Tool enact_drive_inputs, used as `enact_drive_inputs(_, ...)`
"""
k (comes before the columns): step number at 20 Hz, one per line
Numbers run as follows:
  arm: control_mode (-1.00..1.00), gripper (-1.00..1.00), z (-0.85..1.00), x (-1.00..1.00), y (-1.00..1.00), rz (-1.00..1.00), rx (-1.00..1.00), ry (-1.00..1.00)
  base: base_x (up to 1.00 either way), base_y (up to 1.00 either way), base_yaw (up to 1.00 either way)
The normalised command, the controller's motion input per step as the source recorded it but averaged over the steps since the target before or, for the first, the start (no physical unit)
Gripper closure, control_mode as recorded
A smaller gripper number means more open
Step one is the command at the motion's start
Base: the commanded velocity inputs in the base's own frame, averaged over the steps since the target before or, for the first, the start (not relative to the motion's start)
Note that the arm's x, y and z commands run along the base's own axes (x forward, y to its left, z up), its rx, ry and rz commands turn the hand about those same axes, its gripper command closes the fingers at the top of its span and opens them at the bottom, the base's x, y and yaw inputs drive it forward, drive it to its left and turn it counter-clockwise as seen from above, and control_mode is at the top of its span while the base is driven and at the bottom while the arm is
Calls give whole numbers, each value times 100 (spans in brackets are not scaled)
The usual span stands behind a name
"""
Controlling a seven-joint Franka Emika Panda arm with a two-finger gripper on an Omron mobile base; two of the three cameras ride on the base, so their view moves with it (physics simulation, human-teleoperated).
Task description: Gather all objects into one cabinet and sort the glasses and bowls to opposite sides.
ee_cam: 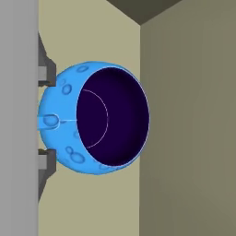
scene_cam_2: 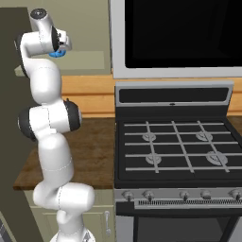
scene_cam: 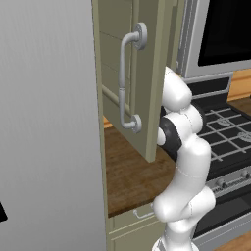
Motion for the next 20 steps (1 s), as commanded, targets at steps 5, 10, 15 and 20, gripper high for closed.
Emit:
enact_drive_inputs(5,-100,100,0,0,0,0,0,0,0,0,0)
enact_drive_inputs(10,-100,100,0,0,0,0,0,0,0,0,0)
enact_drive_inputs(15,-100,100,4,-78,-31,-3,0,-7,0,0,0)
enact_drive_inputs(20,-100,100,25,-58,-88,0,0,-2,0,0,0)
